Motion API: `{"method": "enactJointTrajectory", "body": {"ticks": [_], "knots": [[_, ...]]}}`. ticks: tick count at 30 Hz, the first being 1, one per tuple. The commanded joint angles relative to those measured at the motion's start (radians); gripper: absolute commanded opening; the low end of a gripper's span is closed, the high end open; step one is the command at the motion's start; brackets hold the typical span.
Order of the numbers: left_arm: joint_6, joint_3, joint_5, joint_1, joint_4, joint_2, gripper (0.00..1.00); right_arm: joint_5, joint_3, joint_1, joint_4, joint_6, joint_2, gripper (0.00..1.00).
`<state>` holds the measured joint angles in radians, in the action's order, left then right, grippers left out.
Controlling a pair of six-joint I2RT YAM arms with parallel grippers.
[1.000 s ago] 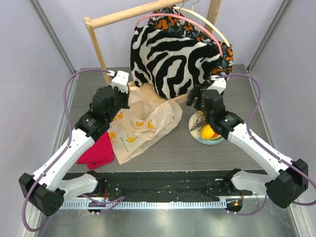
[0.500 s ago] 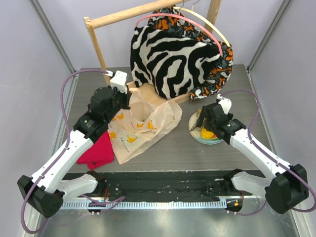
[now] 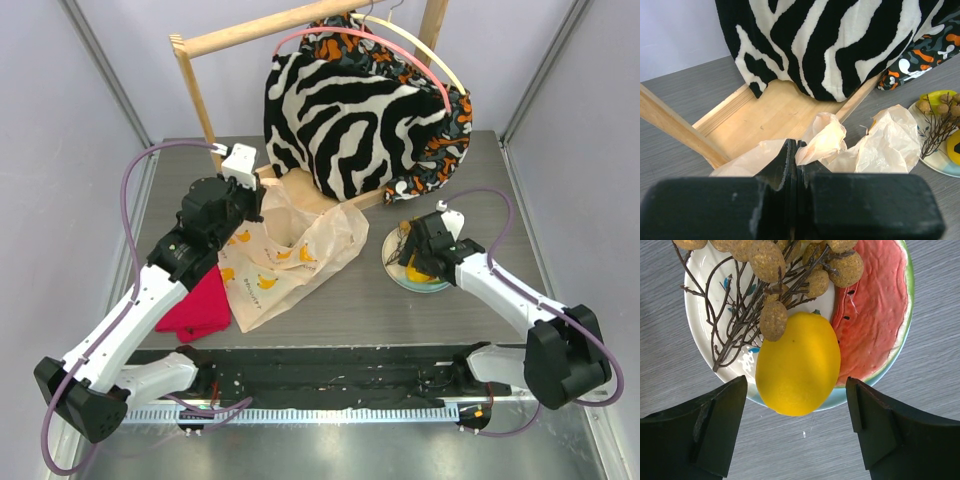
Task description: Place the fruits into the plastic bag
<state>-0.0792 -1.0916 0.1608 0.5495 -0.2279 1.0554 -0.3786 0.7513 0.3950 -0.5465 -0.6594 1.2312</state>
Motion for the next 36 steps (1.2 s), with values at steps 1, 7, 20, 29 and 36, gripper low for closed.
{"method": "enactJointTrajectory", "body": {"ticks": [1, 7, 20, 29, 36], "knots": [[-0.004, 0.002, 0.002, -0.002, 0.039, -0.026, 0.0, -0.02, -0.006, -0.002, 0.056, -0.028, 0.019, 0.86], [0.001, 0.004, 0.005, -0.002, 0.039, -0.028, 0.0, -0.022, -0.017, -0.004, 0.091, -0.036, 0.063, 0.83], [0.002, -0.001, 0.011, -0.002, 0.036, -0.031, 0.0, -0.002, -0.029, -0.002, 0.099, -0.019, 0.028, 0.37], [0.001, -0.001, 0.009, -0.002, 0.036, -0.032, 0.0, 0.104, -0.087, -0.004, 0.14, 0.07, -0.104, 0.22], [-0.001, -0.001, 0.005, 0.0, 0.036, -0.029, 0.0, 0.55, -0.113, 0.011, 0.297, 0.185, -0.213, 0.19]]}}
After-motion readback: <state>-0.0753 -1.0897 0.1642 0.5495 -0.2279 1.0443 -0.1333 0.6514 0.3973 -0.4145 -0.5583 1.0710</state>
